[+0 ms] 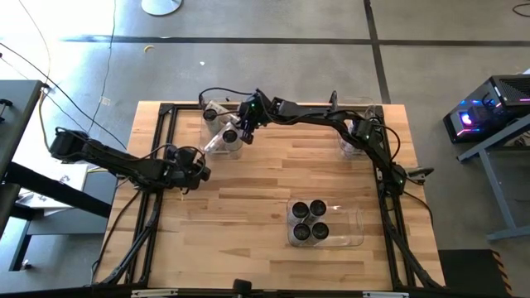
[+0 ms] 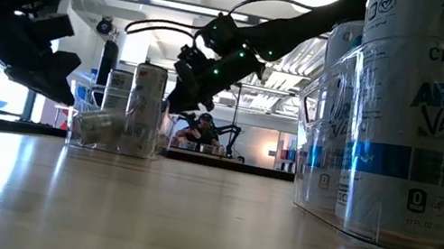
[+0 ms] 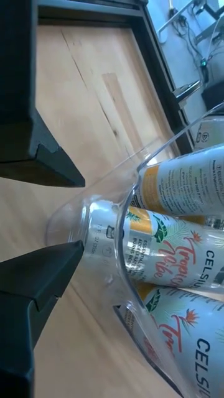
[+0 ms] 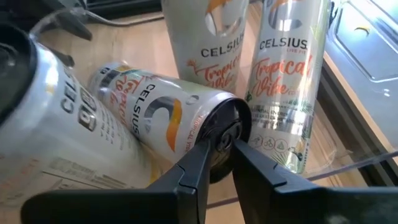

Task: Sort soda cans
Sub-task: Adjust the white/yellow soda cans

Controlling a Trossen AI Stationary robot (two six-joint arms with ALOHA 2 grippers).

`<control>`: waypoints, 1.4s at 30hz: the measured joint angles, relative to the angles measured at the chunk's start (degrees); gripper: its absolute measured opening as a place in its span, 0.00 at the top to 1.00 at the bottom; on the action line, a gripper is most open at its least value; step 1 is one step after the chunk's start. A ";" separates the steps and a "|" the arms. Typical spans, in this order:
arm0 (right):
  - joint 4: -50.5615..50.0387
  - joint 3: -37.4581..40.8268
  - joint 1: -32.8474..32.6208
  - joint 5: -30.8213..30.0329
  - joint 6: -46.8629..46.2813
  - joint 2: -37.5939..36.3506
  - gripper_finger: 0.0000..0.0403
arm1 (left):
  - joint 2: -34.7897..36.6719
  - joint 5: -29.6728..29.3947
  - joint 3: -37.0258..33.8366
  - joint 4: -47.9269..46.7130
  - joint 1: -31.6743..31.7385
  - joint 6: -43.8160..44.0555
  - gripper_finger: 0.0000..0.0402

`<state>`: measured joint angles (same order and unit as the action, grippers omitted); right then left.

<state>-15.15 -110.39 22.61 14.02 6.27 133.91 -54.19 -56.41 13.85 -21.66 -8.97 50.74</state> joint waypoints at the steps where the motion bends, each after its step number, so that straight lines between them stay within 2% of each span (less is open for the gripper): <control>1: 0.15 0.00 0.00 0.28 -0.03 -0.02 0.84 | -0.46 -0.15 0.00 0.31 0.00 0.00 0.62; 11: 6.30 -0.13 -0.35 4.74 -3.75 -0.30 0.84 | -3.25 -0.90 -0.02 3.64 0.04 -1.85 0.62; 17: 11.07 -0.17 -1.04 11.40 -6.46 -0.31 0.84 | -4.55 -0.94 -0.02 5.05 0.07 -2.00 0.62; 27: 13.78 -0.17 -3.10 10.46 -5.82 -0.22 0.84 | -5.43 -0.74 0.84 6.21 -0.59 -5.15 0.62; 33: 14.85 -0.18 -3.08 10.71 -6.03 -0.27 0.84 | -1.55 1.88 9.59 -1.02 -2.96 -12.73 0.62; 37: 14.88 0.00 -3.08 11.09 -6.02 -0.04 0.84 | 0.56 -1.32 17.14 -3.72 -3.98 -18.34 0.62; 42: 14.99 0.01 -3.18 10.75 -6.18 0.02 0.84 | 1.27 -2.08 23.90 -0.25 -3.63 -32.13 0.62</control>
<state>-0.16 -110.38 19.43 24.77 0.09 133.93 -52.93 -58.49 37.75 -21.91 -12.60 18.61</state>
